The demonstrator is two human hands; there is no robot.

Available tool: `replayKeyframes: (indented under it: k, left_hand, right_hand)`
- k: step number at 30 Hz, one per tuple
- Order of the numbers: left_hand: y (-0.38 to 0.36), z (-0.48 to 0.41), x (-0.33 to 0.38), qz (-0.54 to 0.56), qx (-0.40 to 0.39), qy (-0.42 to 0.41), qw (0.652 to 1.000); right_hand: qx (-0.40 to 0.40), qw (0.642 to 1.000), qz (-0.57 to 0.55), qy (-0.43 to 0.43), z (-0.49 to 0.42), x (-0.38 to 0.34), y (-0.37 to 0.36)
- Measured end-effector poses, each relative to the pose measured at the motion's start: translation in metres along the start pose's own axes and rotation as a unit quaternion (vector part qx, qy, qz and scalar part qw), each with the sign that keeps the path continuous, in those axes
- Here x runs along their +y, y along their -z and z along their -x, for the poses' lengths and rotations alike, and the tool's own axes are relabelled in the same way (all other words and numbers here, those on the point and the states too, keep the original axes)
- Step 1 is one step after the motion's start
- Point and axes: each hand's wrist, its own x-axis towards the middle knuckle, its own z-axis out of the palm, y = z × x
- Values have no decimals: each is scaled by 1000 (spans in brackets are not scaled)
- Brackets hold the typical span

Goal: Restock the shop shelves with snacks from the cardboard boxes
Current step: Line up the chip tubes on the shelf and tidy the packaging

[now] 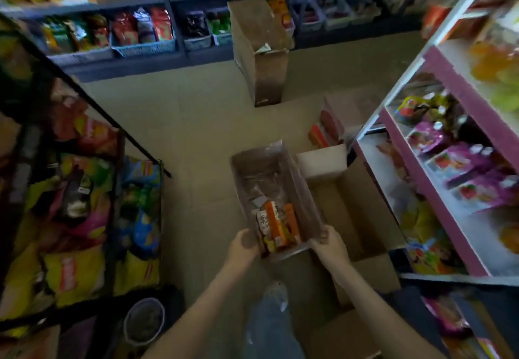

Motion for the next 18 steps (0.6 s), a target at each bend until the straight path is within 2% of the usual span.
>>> replayKeyframes:
  k: [3,7,12,18]
  left_hand:
    - [-28,-88,-6,-13,-22,4,1000]
    - [-89,-212,-38,-13,-37,28,999]
    - [-162,-343,-83,-111,-24,55,992]
    - [-236,-431,-131,-249,-22,85,964]
  right_hand:
    - [-11,1000,9,-26,-82,5,-31]
    - [13,998,6,-55,-183,41,-68]
    - [57,996,37,-60,-284,102,-108]
    - [44,996,55,-55,-357,156,-149]
